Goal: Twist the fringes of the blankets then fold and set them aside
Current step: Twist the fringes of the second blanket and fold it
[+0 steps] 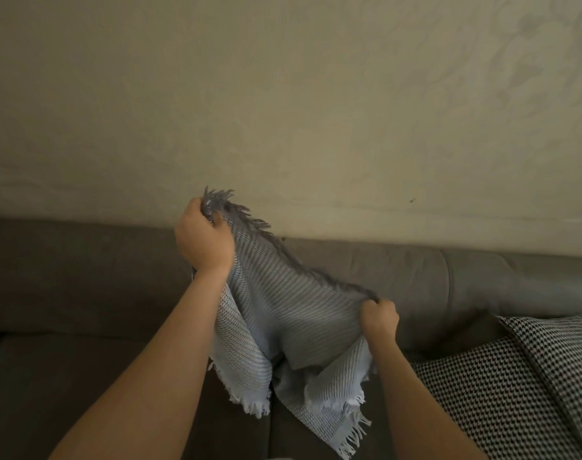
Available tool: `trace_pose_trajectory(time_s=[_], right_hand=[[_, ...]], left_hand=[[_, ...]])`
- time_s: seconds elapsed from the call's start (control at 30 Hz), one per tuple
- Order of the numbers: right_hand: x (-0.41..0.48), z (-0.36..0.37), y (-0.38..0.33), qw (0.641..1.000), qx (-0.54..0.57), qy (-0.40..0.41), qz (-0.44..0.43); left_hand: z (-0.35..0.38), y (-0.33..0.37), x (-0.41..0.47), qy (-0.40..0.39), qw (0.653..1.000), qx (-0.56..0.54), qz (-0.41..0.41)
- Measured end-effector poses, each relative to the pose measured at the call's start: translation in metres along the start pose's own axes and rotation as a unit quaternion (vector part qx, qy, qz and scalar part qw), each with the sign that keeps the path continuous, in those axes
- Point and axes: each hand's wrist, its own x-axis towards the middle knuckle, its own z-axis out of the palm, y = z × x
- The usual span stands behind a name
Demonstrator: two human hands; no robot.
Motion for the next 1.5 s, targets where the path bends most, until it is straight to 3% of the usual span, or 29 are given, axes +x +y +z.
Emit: trace_pose_trajectory(time_s=[0.1, 0.3, 0.6, 0.73, 0.87, 0.97, 1.07, 1.17, 1.3, 1.5], right_hand=[[-0.007, -0.007, -0.01, 0.997, 0.059, 0.022, -0.034], [-0.005, -0.024, -0.015, 0.994, 0.067, 0.03, -0.083], [-0.033, -0.024, -0.04, 0.966, 0.081, 0.135, -0.206], [-0.055, -0.023, -0.06, 0.948, 0.115, 0.137, -0.264], [-0.067, -0.018, -0.068, 0.936, 0.081, 0.092, -0.331], [-0.072, -0.016, -0.069, 0.926, 0.052, 0.04, -0.373], [-0.076, -0.011, -0.073, 0.915, 0.019, -0.022, -0.402], [-0.082, -0.003, -0.077, 0.903, 0.004, -0.087, -0.421], [-0.085, -0.003, -0.078, 0.9, 0.009, -0.087, -0.428], [-0.087, -0.007, -0.077, 0.901, 0.029, -0.071, -0.426]], left_hand=[[-0.001, -0.012, 0.001, 0.008, 0.999, -0.033, -0.036], [-0.004, -0.016, -0.009, 0.019, 0.995, -0.044, -0.084], [0.009, -0.042, -0.035, -0.126, 0.96, -0.103, -0.229], [0.009, -0.043, -0.058, -0.203, 0.924, -0.2, -0.254], [0.008, -0.031, -0.066, -0.202, 0.838, -0.357, -0.36], [-0.007, -0.021, -0.071, -0.328, 0.848, -0.29, -0.298], [-0.024, -0.008, -0.083, -0.468, 0.857, -0.177, -0.122], [-0.029, 0.002, -0.096, -0.547, 0.82, -0.164, -0.027], [-0.029, -0.007, -0.092, -0.554, 0.826, -0.102, 0.025], [-0.032, 0.005, -0.093, -0.589, 0.799, -0.112, -0.045]])
